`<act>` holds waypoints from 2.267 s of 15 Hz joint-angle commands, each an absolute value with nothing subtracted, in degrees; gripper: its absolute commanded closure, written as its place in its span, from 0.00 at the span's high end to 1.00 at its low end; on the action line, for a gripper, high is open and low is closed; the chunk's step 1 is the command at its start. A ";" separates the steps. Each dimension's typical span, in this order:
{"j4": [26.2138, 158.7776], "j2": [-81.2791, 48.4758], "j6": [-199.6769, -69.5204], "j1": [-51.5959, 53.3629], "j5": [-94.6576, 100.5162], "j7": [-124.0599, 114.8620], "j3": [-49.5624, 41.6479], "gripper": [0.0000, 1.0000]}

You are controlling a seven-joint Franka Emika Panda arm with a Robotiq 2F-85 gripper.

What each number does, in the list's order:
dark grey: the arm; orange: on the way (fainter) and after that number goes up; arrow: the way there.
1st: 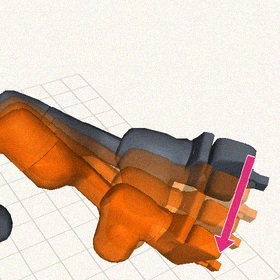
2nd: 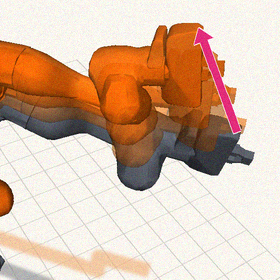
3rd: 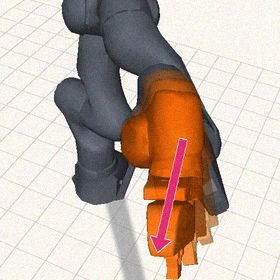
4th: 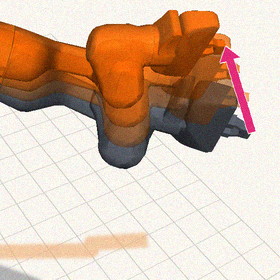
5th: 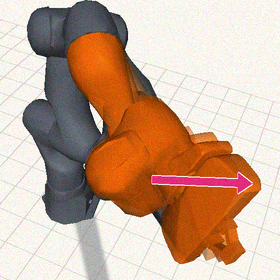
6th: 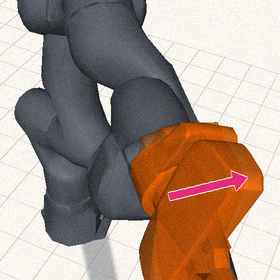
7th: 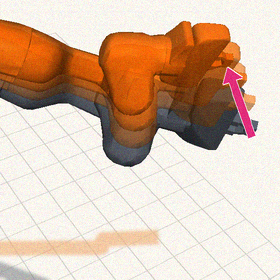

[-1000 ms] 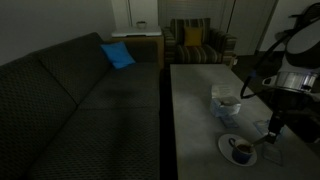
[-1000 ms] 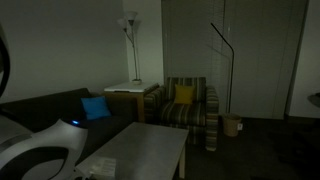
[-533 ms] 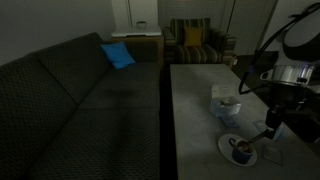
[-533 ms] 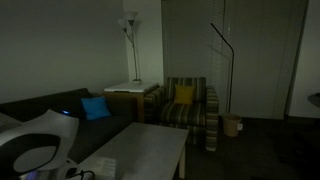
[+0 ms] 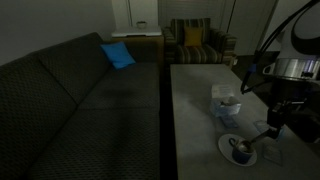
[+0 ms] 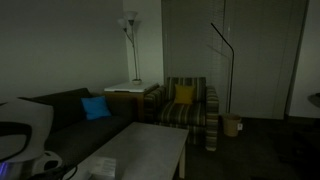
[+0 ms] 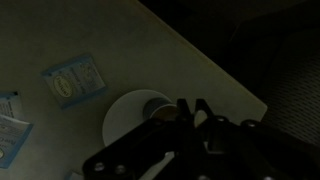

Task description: Take the blue cup and place it on the white plate then take the spoon and put it in the blue cup then remove the spoon from the blue cup and place it on the table

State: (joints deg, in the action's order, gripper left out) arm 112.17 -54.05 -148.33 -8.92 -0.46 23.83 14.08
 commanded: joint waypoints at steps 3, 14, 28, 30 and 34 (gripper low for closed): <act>121.11 -47.32 -155.95 -5.53 0.27 18.62 11.55 0.03; 129.72 -45.55 -182.70 4.76 -1.71 -0.79 0.41 0.03; 114.55 -67.08 -190.86 6.69 -11.54 -13.50 -2.85 0.03; 109.50 -71.36 -190.50 5.47 -12.21 -14.64 -1.55 0.03; 101.57 -77.18 -189.68 4.76 -12.32 -15.36 -0.78 0.03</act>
State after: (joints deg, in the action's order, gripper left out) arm 107.69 -72.90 -190.12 6.51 -11.20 -15.88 -2.18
